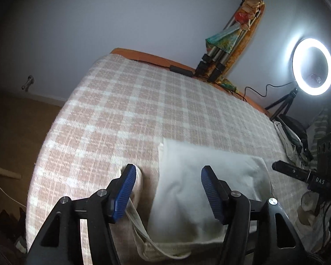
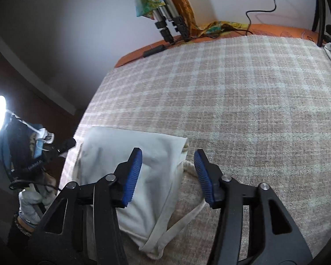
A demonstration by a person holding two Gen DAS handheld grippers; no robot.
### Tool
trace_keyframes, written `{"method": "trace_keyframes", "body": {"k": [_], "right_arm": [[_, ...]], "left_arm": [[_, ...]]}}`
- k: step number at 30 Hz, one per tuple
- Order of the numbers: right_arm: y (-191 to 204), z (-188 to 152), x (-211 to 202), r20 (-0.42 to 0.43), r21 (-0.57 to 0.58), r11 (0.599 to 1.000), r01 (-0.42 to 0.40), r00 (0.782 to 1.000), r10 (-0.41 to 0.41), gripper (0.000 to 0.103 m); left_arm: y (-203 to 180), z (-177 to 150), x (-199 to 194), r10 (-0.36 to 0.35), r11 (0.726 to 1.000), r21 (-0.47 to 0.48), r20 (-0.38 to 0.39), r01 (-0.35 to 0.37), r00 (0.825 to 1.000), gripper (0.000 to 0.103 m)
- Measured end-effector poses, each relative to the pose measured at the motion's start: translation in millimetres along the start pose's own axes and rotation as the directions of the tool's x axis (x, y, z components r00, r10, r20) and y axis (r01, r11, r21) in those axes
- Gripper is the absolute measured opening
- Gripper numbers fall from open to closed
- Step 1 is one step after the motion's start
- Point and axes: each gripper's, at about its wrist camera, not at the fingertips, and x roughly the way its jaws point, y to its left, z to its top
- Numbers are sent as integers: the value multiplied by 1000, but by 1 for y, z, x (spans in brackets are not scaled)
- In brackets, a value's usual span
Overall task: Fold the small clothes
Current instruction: 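Move both tools to the edge of the folded bundle and pinch it, then lift the folded tank top with both tools and carry it toward the clothes stack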
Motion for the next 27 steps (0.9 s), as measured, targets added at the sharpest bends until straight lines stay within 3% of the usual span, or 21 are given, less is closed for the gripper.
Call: {"method": "trace_keyframes", "body": {"k": [3,8,15,21,24,27], "right_arm": [[-8,-2,-2,-9,33,997,-71,997,71,52],[-23,-6,10,-38,125,986,-111,992,116,52],[-37,-10,22,-50,191,970,-149,986,161,52],[-32,-10,31,-28,181,964,-193,979,201,52],[-29,-9,39,-26,191,955,-229,971,238,52],[-28,-9,42,-16,200,948,-245,967,254,49]], "left_arm": [[3,-19,1,-46,998,-49,-66,43,997,64],[7,-41,2,-53,994,-100,-131,40,990,64],[10,-48,-1,-86,988,-136,-122,69,989,66],[21,-47,-1,-175,964,-219,-86,153,981,66],[27,-48,-1,-205,951,-251,-76,180,976,57],[24,-48,1,-191,961,-218,-76,171,979,47]]}}
